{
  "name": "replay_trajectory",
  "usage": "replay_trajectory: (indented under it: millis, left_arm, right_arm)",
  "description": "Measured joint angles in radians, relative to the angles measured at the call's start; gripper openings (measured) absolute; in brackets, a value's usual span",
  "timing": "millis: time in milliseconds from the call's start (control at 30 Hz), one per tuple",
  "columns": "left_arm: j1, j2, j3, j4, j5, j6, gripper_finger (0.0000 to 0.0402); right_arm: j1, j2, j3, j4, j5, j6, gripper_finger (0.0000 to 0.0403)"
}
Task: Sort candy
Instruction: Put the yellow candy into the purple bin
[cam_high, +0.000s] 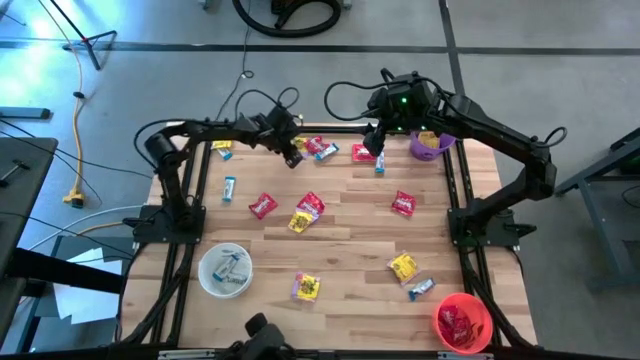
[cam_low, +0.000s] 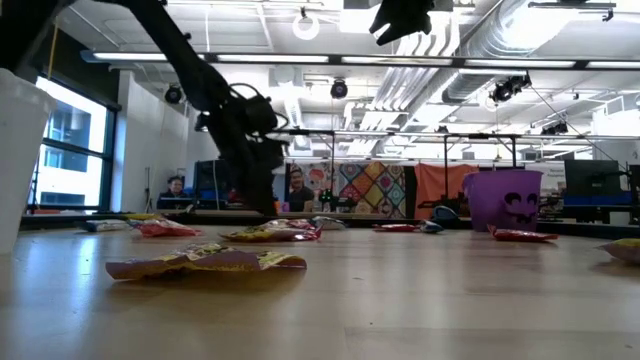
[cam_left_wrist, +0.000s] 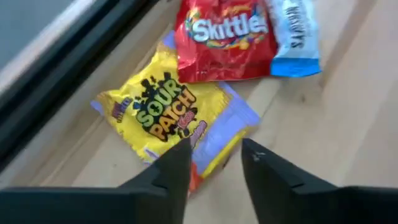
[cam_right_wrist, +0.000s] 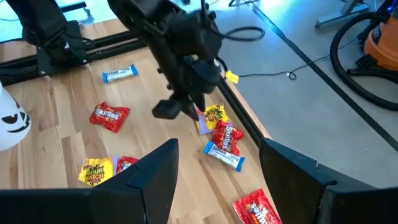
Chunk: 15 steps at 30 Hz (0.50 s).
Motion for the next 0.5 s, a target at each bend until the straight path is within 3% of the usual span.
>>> replay_trajectory:
  millis: [133, 267, 367, 500]
  left_arm:
    - [0.001, 0.053, 0.001, 0.027, -0.014, -0.041, 0.0173]
    - [-0.009, 0.076, 0.004, 0.032, -0.154, -0.051, 0.0189]
    - [-0.013, 0.080, 0.005, 0.041, -0.228, -0.053, 0.0187]
    - [-0.011, 0.092, 0.005, 0.059, -0.236, -0.035, 0.0156]
  right_arm:
    - [0.000, 0.000, 0.000, 0.000, 0.000, 0.005, 0.0220]
    - [0.000, 0.000, 0.000, 0.000, 0.000, 0.008, 0.0220]
    - [0.000, 0.000, 0.000, 0.000, 0.000, 0.008, 0.0220]
    - [0.000, 0.000, 0.000, 0.000, 0.001, 0.008, 0.0220]
